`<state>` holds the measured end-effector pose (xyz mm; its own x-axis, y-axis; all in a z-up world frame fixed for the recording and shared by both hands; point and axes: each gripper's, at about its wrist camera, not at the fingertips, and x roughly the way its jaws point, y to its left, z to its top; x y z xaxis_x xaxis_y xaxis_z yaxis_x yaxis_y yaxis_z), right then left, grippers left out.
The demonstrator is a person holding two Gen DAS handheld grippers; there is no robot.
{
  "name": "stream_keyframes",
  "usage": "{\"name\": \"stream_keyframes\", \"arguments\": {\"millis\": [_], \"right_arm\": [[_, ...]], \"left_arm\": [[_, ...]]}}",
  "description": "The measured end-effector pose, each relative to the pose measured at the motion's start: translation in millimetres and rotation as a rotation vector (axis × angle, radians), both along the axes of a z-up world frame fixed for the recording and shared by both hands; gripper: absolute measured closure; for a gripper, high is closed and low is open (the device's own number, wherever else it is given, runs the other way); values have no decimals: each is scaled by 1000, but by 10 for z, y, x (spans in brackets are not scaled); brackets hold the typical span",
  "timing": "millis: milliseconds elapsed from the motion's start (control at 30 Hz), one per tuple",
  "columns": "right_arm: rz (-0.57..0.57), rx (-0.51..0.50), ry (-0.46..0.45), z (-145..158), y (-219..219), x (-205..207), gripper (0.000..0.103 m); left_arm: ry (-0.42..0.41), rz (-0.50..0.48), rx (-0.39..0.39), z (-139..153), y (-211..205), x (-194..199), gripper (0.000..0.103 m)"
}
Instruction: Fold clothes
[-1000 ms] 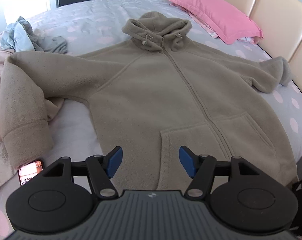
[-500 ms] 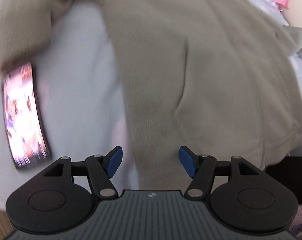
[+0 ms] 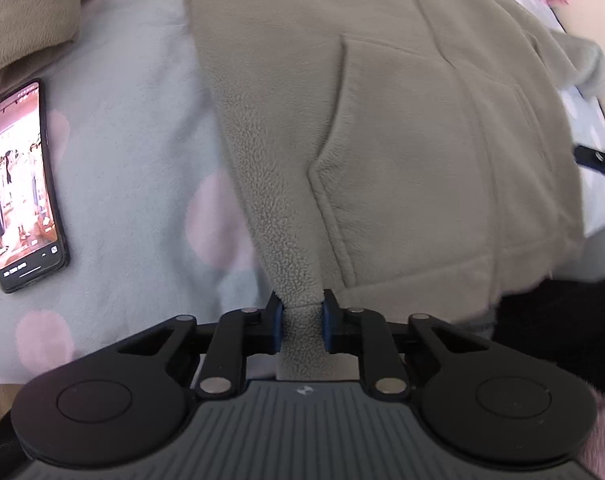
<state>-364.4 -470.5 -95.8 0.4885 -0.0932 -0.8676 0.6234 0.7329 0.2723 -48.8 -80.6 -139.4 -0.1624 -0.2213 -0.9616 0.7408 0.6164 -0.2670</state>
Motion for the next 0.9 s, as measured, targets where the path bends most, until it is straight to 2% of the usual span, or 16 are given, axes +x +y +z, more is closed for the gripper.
{"name": "stream_keyframes", "arguments": {"millis": [133, 200, 333, 400, 467, 667, 867, 900], "right_arm": [[-24, 12, 6, -7, -74, -76, 64], [-27, 19, 0, -12, -96, -42, 64], [-10, -20, 8, 27, -83, 24, 64], [-10, -35, 14, 40, -114, 44, 62], [-27, -39, 24, 44, -181, 65, 62], [-95, -22, 6, 140, -502, 190, 62], [14, -172, -71, 410, -695, 656, 62], [26, -190, -82, 454, -738, 772, 62]], "left_arm": [[14, 12, 70, -185, 28, 66, 87], [41, 46, 96, -337, 3, 127, 83], [82, 97, 87, -237, 47, 270, 73], [57, 108, 69, -71, 76, 318, 65], [6, 114, 30, 133, 81, 411, 52], [-139, 162, -130, 719, -76, 882, 51], [-250, 168, -283, 1110, -605, 1363, 51], [-264, 171, -304, 1145, -794, 1308, 51]]}}
